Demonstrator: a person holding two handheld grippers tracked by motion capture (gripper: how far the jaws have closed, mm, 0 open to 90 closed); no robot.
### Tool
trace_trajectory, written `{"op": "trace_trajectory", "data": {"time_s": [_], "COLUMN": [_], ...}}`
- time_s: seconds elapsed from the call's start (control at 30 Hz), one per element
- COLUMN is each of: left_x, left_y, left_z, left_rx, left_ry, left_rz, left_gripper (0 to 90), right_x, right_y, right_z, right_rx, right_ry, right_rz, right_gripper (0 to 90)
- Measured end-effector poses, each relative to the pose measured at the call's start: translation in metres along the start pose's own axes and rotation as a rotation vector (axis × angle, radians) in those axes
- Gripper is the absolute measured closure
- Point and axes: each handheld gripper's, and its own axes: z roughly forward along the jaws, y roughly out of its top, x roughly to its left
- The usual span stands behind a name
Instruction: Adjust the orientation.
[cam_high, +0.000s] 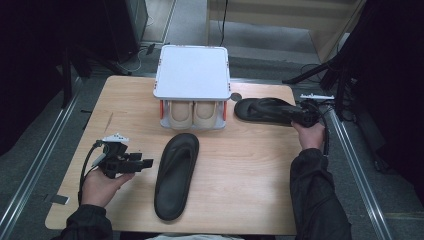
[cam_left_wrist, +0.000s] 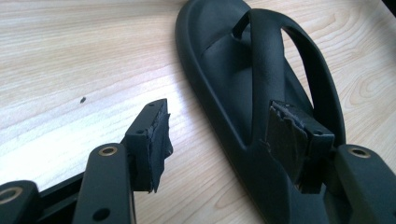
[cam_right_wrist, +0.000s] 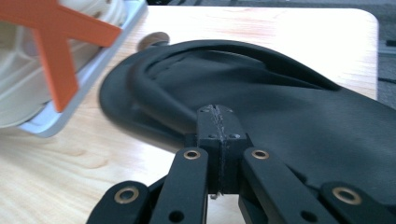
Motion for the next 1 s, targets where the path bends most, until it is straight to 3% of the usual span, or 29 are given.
{"op": "trace_trajectory", "data": {"time_s": [0.2, 0.33, 0.43, 1.0], "left_x": [0.002, 0.003, 0.004, 0.010], "left_y": [-0.006, -0.008, -0.008, -0.003], "left_z": [-0.004, -0.007, -0.008, -0.005], "left_rx": [-0.014, -0.018, -0.027, -0.024], "left_ry": [0.016, 0.024, 0.028, 0.025], "left_rz": [-0.015, -0.037, -0.031, -0.022], "left_gripper": [40.1, 39.7, 39.6, 39.6], "right_x": [-0.014, -0.017, -0.018, 0.000], "right_y": [0.002, 0.001, 0.001, -0.005], "right_z": [0.012, 0.018, 0.019, 0.013], "right_rx": [0.021, 0.039, 0.041, 0.087], "right_ry": [-0.022, -0.039, -0.042, -0.029], "right_rz": [0.036, 0.042, 0.041, -0.006], "right_gripper": [90.0, 90.0, 90.0, 90.0]}}
